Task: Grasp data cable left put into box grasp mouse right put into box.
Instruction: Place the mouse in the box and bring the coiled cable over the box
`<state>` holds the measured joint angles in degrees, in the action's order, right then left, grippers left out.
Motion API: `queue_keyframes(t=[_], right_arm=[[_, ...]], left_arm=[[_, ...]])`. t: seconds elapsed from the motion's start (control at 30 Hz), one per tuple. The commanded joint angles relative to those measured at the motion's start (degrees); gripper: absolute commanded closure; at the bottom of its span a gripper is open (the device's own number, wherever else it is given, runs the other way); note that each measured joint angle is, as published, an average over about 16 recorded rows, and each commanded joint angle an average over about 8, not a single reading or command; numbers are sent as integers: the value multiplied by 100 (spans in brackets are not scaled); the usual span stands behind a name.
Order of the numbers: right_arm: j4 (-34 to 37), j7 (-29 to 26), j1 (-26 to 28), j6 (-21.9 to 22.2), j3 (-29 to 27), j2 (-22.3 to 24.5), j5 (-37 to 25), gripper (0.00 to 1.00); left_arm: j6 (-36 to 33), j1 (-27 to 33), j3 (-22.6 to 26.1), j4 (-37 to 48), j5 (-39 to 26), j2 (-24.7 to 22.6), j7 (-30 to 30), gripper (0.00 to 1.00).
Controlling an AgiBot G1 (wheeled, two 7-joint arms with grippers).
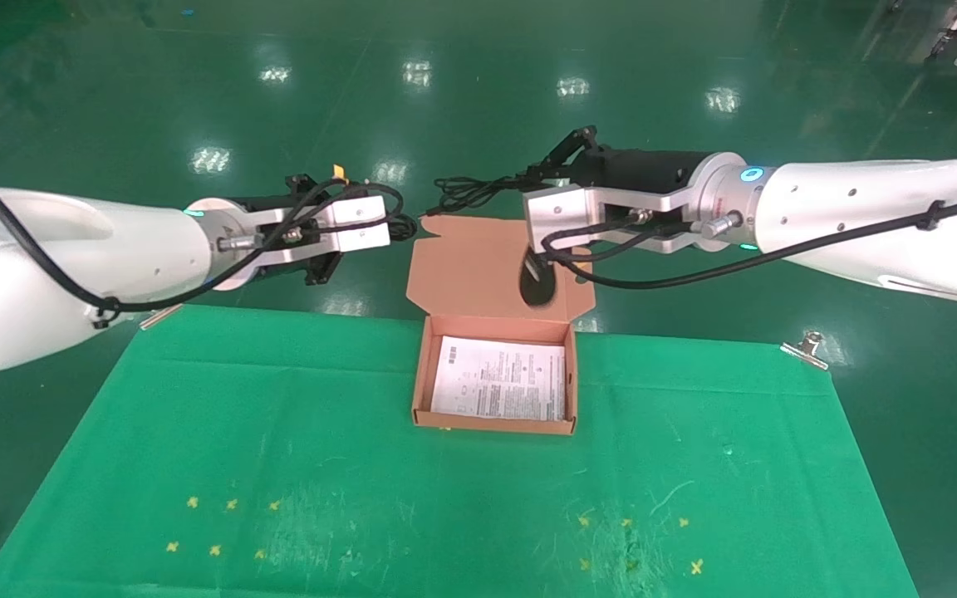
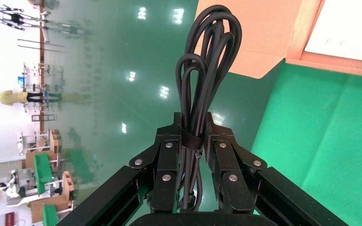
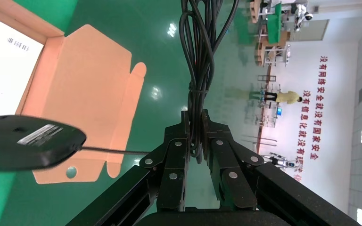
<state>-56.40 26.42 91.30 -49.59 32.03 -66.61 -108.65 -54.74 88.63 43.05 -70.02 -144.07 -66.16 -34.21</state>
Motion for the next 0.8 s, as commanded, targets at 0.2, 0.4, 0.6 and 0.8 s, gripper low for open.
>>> queue_keyframes(t=[0.2, 0.4, 0.6, 0.8], right_arm=[[3, -49, -158, 52, 51, -112, -18, 100], [329, -6, -218, 231, 118, -412, -66, 100], [988, 319, -158, 509, 199, -848, -52, 100], [1505, 722, -153, 684, 375, -1096, 270, 100]], left_arm=[[-34, -103, 6, 22, -111, 36, -110, 100], [-218, -224, 25, -18, -422, 70, -378, 100], [-533, -258, 45, -143, -760, 121, -649, 100], [-807, -295, 38, -383, -935, 252, -816, 100]])
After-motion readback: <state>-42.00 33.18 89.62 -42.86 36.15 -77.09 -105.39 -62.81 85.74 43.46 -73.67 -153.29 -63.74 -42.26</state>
